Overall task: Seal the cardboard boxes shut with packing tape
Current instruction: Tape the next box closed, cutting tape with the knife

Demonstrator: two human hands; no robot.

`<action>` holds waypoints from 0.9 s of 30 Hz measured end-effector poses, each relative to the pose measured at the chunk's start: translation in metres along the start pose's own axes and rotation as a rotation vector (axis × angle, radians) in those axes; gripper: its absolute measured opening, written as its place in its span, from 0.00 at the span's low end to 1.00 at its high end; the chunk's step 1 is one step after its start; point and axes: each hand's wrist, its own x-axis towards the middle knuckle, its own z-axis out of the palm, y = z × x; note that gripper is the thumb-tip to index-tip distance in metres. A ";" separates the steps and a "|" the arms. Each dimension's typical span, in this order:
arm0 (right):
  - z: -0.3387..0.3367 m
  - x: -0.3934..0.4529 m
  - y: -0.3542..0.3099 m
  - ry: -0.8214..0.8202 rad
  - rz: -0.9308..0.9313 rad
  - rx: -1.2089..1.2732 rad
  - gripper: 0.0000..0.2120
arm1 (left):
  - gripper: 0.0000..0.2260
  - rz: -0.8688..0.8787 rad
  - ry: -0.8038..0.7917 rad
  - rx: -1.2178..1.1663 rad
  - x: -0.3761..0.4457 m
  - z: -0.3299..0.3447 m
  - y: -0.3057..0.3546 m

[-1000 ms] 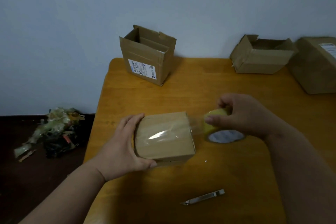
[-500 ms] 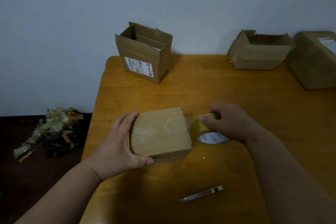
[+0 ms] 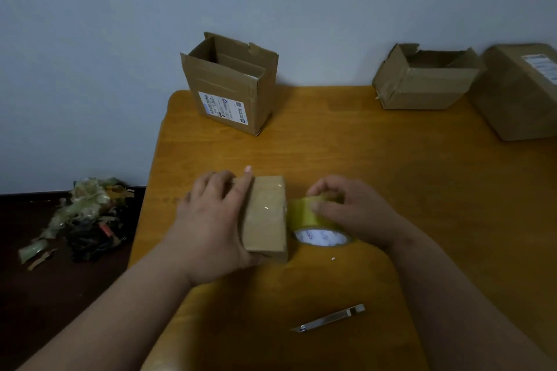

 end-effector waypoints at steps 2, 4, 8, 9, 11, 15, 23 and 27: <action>-0.019 -0.005 -0.007 0.039 -0.026 0.247 0.13 | 0.59 0.067 0.109 -0.130 -0.007 -0.001 -0.016; -0.036 -0.004 -0.013 0.047 -0.084 0.327 0.19 | 0.58 0.105 0.196 -0.260 -0.013 0.002 -0.024; -0.035 0.007 -0.016 -0.147 -0.120 0.581 0.28 | 0.58 -0.013 0.145 -0.634 -0.023 0.027 -0.019; -0.028 0.011 -0.017 -0.176 -0.113 0.696 0.26 | 0.58 -0.059 0.121 -0.707 -0.026 0.037 -0.021; -0.009 0.016 -0.020 -0.195 -0.088 0.788 0.18 | 0.58 -0.130 0.060 -0.822 -0.031 0.055 -0.031; 0.035 0.021 -0.044 -0.299 -0.076 0.402 0.11 | 0.63 -0.161 -0.074 -0.856 -0.043 0.058 -0.047; 0.075 0.026 -0.062 -0.325 -0.048 0.206 0.25 | 0.42 -0.196 0.044 -1.021 -0.048 0.077 -0.059; 0.072 0.025 -0.052 -0.281 -0.035 0.151 0.33 | 0.42 -0.199 0.038 -0.989 -0.048 0.080 -0.060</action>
